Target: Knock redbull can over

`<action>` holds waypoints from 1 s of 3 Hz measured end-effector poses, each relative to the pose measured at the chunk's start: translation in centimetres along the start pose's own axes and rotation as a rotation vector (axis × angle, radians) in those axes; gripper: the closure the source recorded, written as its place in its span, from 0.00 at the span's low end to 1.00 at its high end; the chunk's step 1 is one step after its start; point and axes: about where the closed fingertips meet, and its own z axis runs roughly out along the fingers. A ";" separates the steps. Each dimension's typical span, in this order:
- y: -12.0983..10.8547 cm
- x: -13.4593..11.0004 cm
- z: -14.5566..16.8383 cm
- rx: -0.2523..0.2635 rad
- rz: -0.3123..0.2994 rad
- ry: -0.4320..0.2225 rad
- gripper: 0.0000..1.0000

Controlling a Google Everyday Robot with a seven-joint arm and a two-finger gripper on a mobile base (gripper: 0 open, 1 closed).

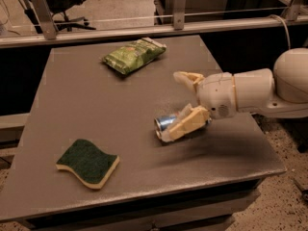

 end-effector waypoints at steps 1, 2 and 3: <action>-0.5 -2.3 2.7 -0.011 0.007 -0.057 0.00; -2.6 -2.4 -0.1 0.044 -0.001 -0.034 0.00; -4.2 -2.1 -4.1 0.088 -0.020 0.004 0.00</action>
Offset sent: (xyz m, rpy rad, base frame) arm 0.0407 -0.0303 0.0286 0.0081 -0.0355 -0.0919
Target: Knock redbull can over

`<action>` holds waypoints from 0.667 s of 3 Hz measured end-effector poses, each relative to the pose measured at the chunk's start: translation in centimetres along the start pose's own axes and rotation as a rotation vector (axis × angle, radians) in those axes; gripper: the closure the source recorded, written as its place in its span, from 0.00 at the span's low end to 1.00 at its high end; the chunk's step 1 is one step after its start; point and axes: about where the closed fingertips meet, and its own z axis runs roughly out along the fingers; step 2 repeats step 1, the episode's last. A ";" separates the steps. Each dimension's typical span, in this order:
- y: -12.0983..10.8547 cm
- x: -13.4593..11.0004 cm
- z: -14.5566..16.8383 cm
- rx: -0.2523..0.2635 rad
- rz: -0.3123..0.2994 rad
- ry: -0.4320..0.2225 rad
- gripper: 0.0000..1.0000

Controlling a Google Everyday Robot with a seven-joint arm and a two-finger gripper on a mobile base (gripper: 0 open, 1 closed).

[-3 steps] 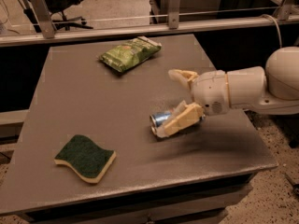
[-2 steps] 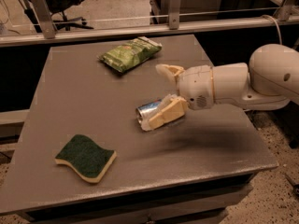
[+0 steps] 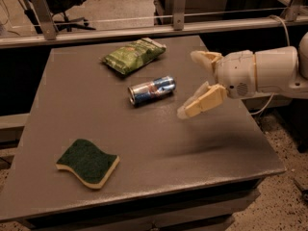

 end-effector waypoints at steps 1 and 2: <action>-0.2 -0.1 -0.3 0.004 -0.003 0.001 0.00; -0.2 -0.1 -0.3 0.004 -0.003 0.001 0.00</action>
Offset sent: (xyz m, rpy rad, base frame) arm 0.0000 0.0000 0.0000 0.0000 0.0000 0.0000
